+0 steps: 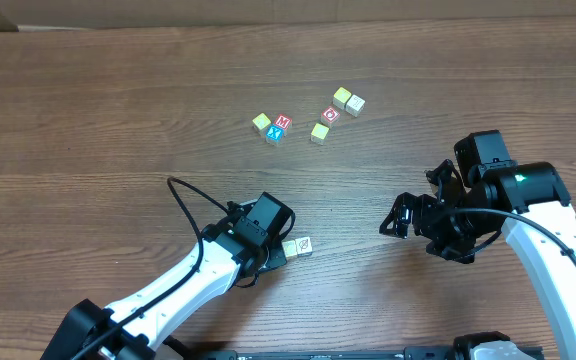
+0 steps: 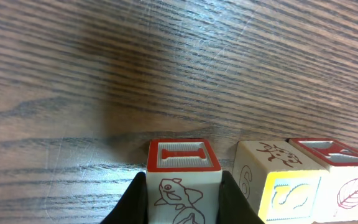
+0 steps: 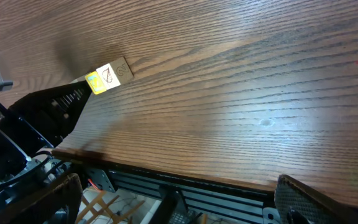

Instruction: Flip 5 blocks

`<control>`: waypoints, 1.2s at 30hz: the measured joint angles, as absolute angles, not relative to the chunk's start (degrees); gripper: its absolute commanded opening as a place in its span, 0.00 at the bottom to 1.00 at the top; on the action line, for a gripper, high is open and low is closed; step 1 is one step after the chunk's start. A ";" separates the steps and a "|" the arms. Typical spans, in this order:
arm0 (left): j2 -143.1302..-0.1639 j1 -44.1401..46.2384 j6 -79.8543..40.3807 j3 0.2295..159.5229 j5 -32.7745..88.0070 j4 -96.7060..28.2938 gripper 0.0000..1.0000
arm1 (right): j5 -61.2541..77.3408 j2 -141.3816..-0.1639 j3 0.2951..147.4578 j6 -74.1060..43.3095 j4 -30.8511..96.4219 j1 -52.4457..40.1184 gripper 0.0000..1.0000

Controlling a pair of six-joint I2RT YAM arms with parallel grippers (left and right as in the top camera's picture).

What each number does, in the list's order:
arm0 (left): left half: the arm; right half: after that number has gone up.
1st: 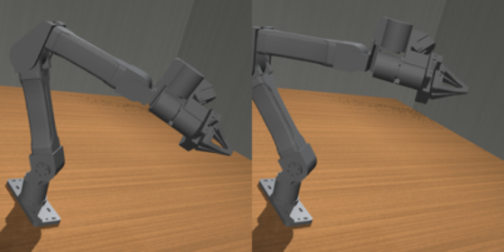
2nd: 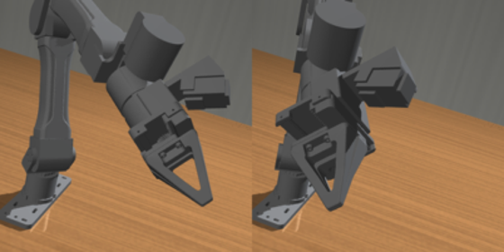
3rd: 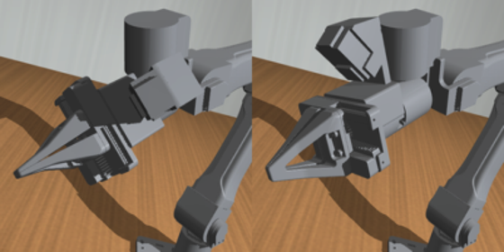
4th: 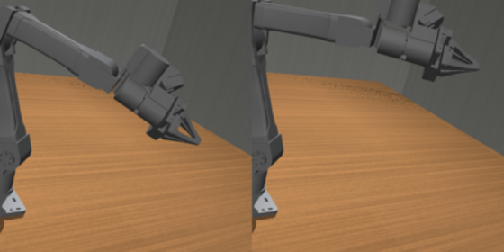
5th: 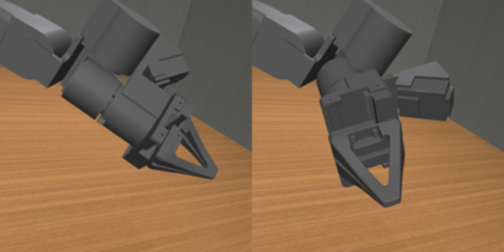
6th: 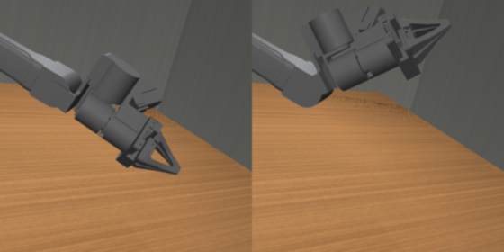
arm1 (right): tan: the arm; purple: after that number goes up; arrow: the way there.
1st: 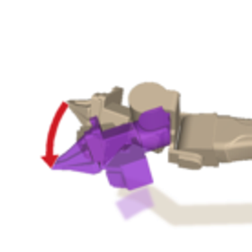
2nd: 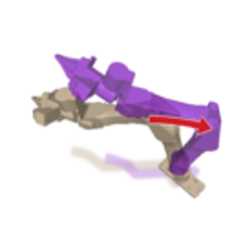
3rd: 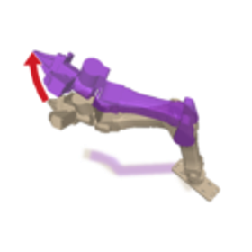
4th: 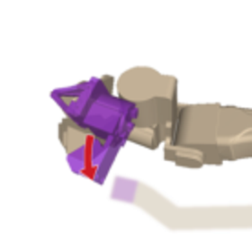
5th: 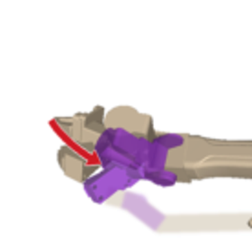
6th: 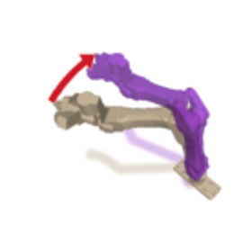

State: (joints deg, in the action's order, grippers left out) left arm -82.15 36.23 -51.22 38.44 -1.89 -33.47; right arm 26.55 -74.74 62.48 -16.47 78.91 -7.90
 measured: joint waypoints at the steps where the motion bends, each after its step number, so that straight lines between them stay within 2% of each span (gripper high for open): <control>1: -82.56 36.23 -50.98 38.28 -1.76 -33.19 0.38 | 26.55 -74.74 62.48 -16.47 78.91 -7.90 1.00; 15: -84.03 35.83 -50.78 37.67 -1.69 -33.15 0.36 | 26.55 -74.74 62.48 -16.47 79.05 -7.90 1.00; 17: -84.03 35.51 -50.43 37.78 -1.74 -33.19 0.42 | 26.55 -74.76 62.48 -16.45 79.13 -7.90 1.00; 19: -84.03 35.14 -49.80 38.02 -1.76 -33.67 0.57 | 26.55 -74.74 62.48 -16.47 79.18 -7.90 1.00; 21: -84.05 34.70 -49.34 38.65 -1.72 -34.54 0.66 | 26.55 -74.74 62.48 -16.45 79.31 -7.90 1.00; 25: -84.05 33.63 -48.56 40.80 -1.76 -35.81 0.68 | 26.55 -74.74 62.48 -16.49 79.35 -7.90 1.00; 28: -84.05 33.58 -47.64 42.30 -1.78 -37.21 0.58 | 26.55 -74.76 62.48 -16.47 79.33 -7.90 1.00; 33: -83.96 33.58 -46.81 46.24 -2.70 -43.05 0.56 | 26.52 -74.74 62.48 -16.47 79.37 -7.90 1.00; 35: -83.44 33.58 -46.50 48.07 -3.64 -45.98 0.44 | 26.52 -74.76 62.48 -16.49 79.35 -7.90 1.00; 36: -82.65 33.58 -46.28 49.30 -4.38 -47.94 0.30 | 26.55 -74.76 62.48 -16.47 79.37 -7.90 1.00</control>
